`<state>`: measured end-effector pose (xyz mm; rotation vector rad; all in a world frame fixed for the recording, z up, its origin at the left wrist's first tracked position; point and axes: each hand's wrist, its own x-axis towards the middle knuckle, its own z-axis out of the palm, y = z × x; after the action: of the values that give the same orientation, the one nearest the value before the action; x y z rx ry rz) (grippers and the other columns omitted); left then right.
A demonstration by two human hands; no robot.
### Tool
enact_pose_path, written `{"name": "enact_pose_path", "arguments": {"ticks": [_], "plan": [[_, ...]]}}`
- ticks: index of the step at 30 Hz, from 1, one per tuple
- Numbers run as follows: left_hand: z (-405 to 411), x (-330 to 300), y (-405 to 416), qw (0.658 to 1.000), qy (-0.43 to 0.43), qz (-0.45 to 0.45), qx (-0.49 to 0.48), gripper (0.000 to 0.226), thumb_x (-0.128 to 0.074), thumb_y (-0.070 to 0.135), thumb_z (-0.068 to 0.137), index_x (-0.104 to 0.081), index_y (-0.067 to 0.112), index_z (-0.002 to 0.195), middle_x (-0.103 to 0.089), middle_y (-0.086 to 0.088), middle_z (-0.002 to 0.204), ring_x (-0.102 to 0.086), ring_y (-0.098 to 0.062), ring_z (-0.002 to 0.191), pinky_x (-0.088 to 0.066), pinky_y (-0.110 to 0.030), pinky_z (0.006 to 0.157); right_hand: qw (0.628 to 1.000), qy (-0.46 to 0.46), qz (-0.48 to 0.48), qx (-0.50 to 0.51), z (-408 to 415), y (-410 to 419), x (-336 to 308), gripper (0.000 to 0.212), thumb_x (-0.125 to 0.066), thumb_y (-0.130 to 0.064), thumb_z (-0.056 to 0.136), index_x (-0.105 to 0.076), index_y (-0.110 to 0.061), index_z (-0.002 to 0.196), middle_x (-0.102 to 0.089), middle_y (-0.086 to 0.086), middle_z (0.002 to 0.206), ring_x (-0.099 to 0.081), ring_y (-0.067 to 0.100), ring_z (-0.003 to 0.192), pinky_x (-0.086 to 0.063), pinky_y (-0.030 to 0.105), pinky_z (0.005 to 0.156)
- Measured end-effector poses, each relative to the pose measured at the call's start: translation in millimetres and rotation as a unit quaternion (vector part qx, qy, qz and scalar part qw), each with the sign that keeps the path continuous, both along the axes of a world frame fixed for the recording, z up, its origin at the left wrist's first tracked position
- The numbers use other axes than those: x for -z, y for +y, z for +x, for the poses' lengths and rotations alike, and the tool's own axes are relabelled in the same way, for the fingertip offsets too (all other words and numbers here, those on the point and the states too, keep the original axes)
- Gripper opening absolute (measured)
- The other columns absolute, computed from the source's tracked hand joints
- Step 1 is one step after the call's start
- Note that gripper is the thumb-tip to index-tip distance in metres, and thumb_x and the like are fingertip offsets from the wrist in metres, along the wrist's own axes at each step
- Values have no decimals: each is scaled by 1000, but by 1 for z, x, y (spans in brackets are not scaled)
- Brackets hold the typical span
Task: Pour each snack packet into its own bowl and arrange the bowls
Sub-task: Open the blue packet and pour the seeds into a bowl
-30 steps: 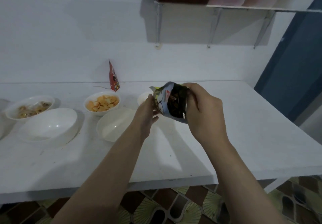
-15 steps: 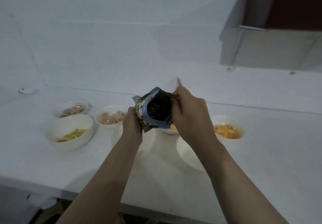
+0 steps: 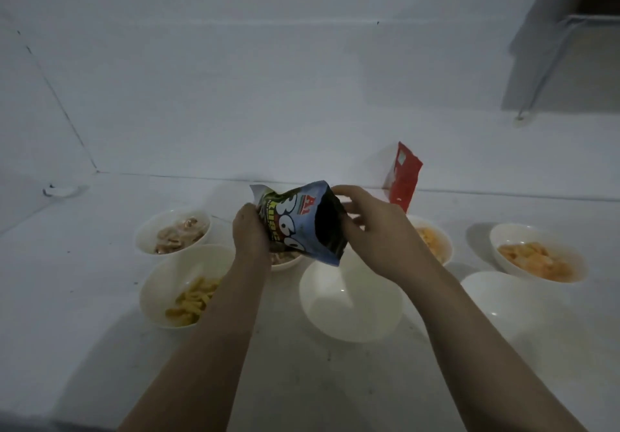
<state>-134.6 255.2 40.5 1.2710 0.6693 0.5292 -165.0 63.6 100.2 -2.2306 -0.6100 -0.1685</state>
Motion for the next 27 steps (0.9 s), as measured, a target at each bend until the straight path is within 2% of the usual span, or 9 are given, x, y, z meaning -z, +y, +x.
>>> {"name": "enact_pose_path", "arguments": {"ticks": [2, 3, 5, 8, 11, 17, 19, 21, 27], "plan": [[5, 7, 14, 997, -2, 70, -25, 23, -35, 15, 96, -37, 13, 73, -38, -4, 71, -39, -17, 65, -35, -27, 51, 999, 13, 53, 0, 4, 8, 1, 31, -49, -30, 101, -56, -30, 131, -67, -13, 116, -62, 4, 100, -51, 10, 74], [7, 11, 19, 995, -14, 95, -35, 28, -34, 19, 98, -36, 14, 70, -39, -4, 71, -41, -19, 68, -36, -29, 56, 997, 13, 72, 8, 6, 11, 2, 28, -49, -34, 101, -59, -29, 126, -67, -17, 110, -61, -2, 98, -49, 7, 73], [10, 15, 23, 988, -38, 143, -46, 32, -33, 28, 100, -36, 19, 69, -41, -4, 72, -45, -19, 72, -37, -35, 63, 995, -10, 90, 32, 10, 15, 5, 22, -51, -35, 99, -67, -27, 113, -66, -21, 99, -61, -7, 92, -49, 8, 72], [9, 17, 17, 974, -57, 217, -43, 35, -30, 27, 105, -33, 18, 71, -38, 1, 69, -39, -13, 62, -34, -32, 59, 992, -44, 88, 79, 15, 14, 20, 12, -59, -22, 95, -71, -22, 96, -70, -18, 87, -64, -3, 85, -53, 15, 71], [9, 21, 9, 961, -83, 260, -40, 34, -29, 27, 106, -34, 18, 73, -40, 3, 66, -39, -11, 58, -35, -32, 56, 990, -36, 74, 112, 18, 5, 32, 11, -60, -18, 94, -69, -22, 90, -66, -24, 81, -63, -7, 82, -50, 12, 67], [9, 25, 2, 945, -104, 308, -44, 32, -31, 24, 106, -35, 14, 76, -38, 5, 63, -39, -2, 52, -32, -21, 50, 994, -24, -6, 104, 24, -9, 41, 14, -61, -15, 93, -67, -21, 81, -65, -20, 74, -59, -11, 79, -41, 4, 64], [10, 24, 1, 941, -110, 317, -43, 32, -31, 24, 106, -34, 17, 75, -37, 6, 63, -39, 0, 52, -30, -19, 50, 995, -21, -18, 100, 25, -11, 41, 14, -61, -16, 92, -67, -22, 81, -67, -17, 76, -61, -4, 79, -42, 6, 64], [10, 22, 1, 938, -114, 326, -42, 33, -32, 24, 106, -34, 19, 73, -37, 7, 63, -39, 0, 53, -30, -18, 49, 994, -14, -17, 103, 25, -12, 43, 14, -61, -17, 93, -68, -22, 81, -67, -14, 79, -61, 2, 78, -46, 16, 68], [9, 20, -2, 929, -123, 348, -39, 30, -33, 22, 106, -35, 11, 77, -36, 7, 62, -40, 1, 53, -32, -16, 49, 994, -15, -23, 105, 26, -14, 50, 15, -59, -18, 94, -68, -20, 83, -67, -12, 79, -61, 9, 78, -51, 30, 73]]}}
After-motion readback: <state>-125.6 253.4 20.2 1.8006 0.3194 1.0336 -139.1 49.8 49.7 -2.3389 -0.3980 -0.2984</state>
